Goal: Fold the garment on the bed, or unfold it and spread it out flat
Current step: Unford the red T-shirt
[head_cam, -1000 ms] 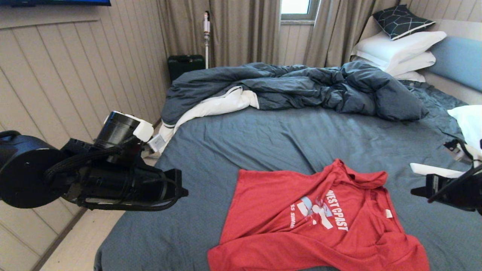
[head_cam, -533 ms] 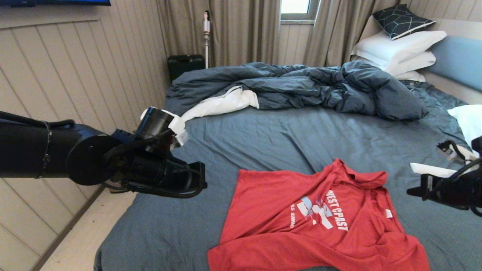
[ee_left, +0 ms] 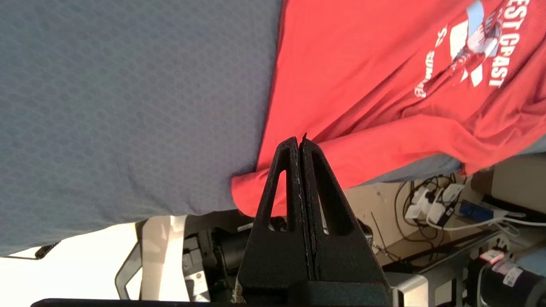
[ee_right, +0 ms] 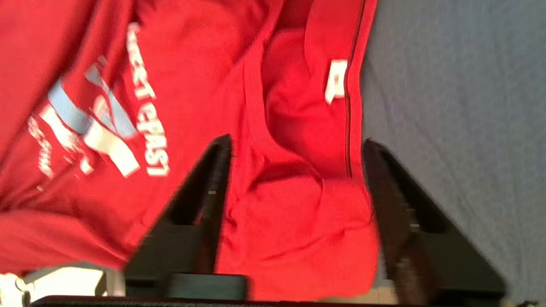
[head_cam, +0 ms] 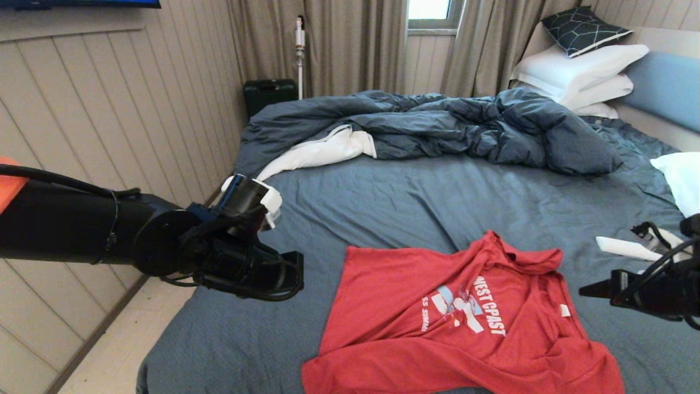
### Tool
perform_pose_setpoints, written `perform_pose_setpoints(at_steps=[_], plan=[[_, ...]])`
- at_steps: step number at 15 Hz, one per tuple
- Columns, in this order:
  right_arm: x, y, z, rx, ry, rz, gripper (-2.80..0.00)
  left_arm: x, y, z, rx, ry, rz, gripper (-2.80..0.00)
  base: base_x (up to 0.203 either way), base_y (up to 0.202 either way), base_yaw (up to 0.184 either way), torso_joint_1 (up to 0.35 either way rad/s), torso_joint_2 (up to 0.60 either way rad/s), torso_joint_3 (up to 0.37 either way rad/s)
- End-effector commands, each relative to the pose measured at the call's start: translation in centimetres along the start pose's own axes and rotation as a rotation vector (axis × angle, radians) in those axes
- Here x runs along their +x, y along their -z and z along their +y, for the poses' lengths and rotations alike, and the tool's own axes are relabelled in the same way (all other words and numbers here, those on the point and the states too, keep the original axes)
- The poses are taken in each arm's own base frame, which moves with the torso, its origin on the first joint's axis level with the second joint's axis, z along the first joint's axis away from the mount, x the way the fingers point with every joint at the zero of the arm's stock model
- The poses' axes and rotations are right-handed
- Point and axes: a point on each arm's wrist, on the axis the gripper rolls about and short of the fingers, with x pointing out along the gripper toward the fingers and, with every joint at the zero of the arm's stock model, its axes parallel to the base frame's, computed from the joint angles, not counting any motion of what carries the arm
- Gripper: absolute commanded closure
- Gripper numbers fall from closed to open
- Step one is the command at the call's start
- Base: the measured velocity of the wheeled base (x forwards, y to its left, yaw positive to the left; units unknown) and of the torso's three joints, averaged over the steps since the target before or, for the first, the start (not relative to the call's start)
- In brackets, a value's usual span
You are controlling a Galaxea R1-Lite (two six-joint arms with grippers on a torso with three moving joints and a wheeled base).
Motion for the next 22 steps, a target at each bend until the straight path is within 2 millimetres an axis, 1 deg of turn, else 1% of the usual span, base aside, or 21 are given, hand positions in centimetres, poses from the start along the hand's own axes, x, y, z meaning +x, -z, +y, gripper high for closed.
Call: perform_pose_setpoints(at_steps=[1,4,6,7,11,16,19,21,22], plan=[[-0.4,0.5,-0.1,0.006,0.003,0.002,-2.8,0.2,0.6,0.0,-0.001,-0.003,0.022,0.0,0.0,0.0,0.0,0.0,0.0,0.0],[-0.8,1.1,0.0,0.011,-0.003,0.004,-2.8,1.2,2.8,-0.1,0.02,-0.023,0.093,0.0,0.0,0.0,0.0,0.0,0.0,0.0],[-0.7,1.6,-0.2,0.019,-0.01,0.015,-2.8,0.9,3.3,-0.1,0.005,-0.025,0.1,0.0,0.0,0.0,0.0,0.0,0.0,0.0],[-0.6,1.9,-0.7,0.014,-0.003,0.027,-2.8,1.0,3.3,0.0,-0.002,-0.027,0.103,0.0,0.0,0.0,0.0,0.0,0.0,0.0],[-0.1,3.9,-2.0,-0.042,0.011,0.098,-2.8,0.8,2.9,-0.3,-0.012,-0.018,0.087,0.0,0.0,0.0,0.0,0.0,0.0,0.0],[3.2,5.6,-3.1,-0.04,-0.014,0.201,-2.8,-0.2,1.9,-1.1,-0.009,-0.002,0.058,0.0,0.0,0.0,0.0,0.0,0.0,0.0],[5.4,6.8,-3.6,-0.04,-0.022,0.225,-2.8,0.1,1.6,-1.2,-0.012,-0.002,0.061,0.0,0.0,0.0,0.0,0.0,0.0,0.0],[5.5,7.7,-3.4,-0.042,-0.025,0.234,-2.8,0.2,1.4,-1.3,-0.011,-0.001,0.056,0.0,0.0,0.0,0.0,0.0,0.0,0.0],[5.7,7.8,-3.5,-0.041,-0.025,0.233,-2.8,0.3,1.3,-1.3,-0.011,-0.002,0.058,0.0,0.0,0.0,0.0,0.0,0.0,0.0]])
